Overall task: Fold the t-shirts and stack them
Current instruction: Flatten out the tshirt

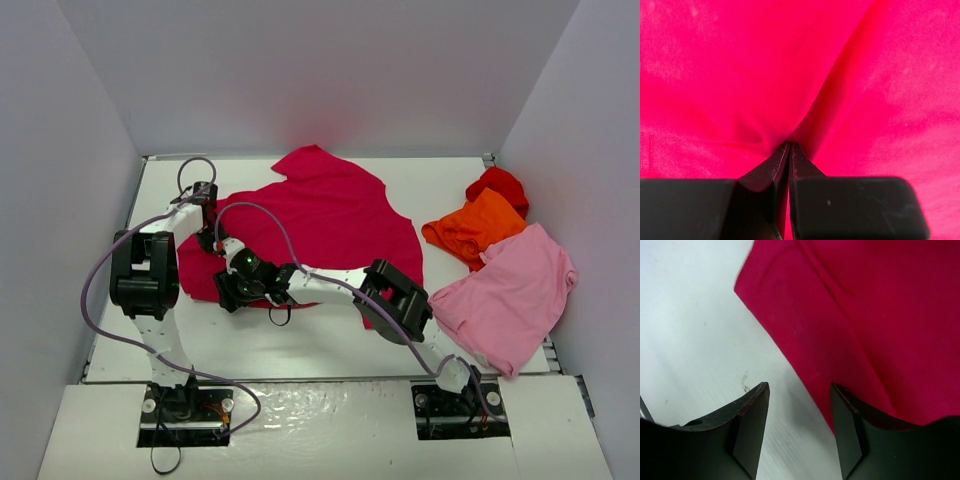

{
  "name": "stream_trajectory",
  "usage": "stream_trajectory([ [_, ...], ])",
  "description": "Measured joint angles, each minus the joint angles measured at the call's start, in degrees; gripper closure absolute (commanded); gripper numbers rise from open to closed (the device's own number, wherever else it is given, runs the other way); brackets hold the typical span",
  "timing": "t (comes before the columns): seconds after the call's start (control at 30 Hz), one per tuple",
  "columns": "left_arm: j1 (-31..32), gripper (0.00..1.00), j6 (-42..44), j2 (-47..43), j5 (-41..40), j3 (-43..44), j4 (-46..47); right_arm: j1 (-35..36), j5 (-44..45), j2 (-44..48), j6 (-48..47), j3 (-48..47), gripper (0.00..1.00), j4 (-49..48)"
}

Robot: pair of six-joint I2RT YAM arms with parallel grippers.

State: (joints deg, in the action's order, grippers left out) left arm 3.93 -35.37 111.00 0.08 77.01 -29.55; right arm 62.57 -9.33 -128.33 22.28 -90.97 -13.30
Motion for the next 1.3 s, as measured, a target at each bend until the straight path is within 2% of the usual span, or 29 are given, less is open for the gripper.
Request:
stream_trajectory([
  [0.13,0.25,1.00,0.28,-0.02,0.26,-0.02,-0.02,-0.23,-0.12,-0.23,-0.43,-2.18,0.83,-0.20],
  [0.3,0.26,1.00,0.41,-0.02,0.35,-0.02,-0.02,-0.25,-0.18,-0.35,-0.34,-1.70,0.78,-0.32],
  [0.47,0.26,1.00,0.45,-0.28,0.35,-0.47,0.34,-0.23,0.23,-1.04,-0.54,-0.01,0.61,-0.34],
  [0.57,0.26,1.00,0.45,-0.93,0.39,-1.49,0.88,-0.23,0.38,-2.03,-0.88,-0.56,0.57,-0.87],
  [0.63,0.28,1.00,0.47,-1.33,0.40,-2.11,1.35,-0.23,0.32,-3.32,-1.12,-2.81,0.61,-0.43],
  [0.7,0.30,1.00,0.48,-1.64,0.47,-2.60,1.61,-0.23,0.40,-5.31,-1.31,-5.61,0.80,-0.56],
  [0.73,0.27,1.00,0.48,-1.70,0.60,-2.69,1.67,-0.22,0.49,-5.95,-1.21,-6.06,0.83,-0.84],
  [0.8,0.24,1.00,0.54,-1.70,0.63,-2.69,1.69,-0.21,0.43,-6.29,-1.13,-6.09,0.99,-1.28],
  [1.07,0.35,1.00,0.82,-1.70,0.52,-2.67,1.67,0.13,0.87,-3.98,-0.09,-0.72,1.00,-4.45],
  [1.3,0.37,1.00,0.91,-1.68,0.50,-2.67,1.67,2.18,1.47,0.70,0.22,4.80,1.00,-1.84],
])
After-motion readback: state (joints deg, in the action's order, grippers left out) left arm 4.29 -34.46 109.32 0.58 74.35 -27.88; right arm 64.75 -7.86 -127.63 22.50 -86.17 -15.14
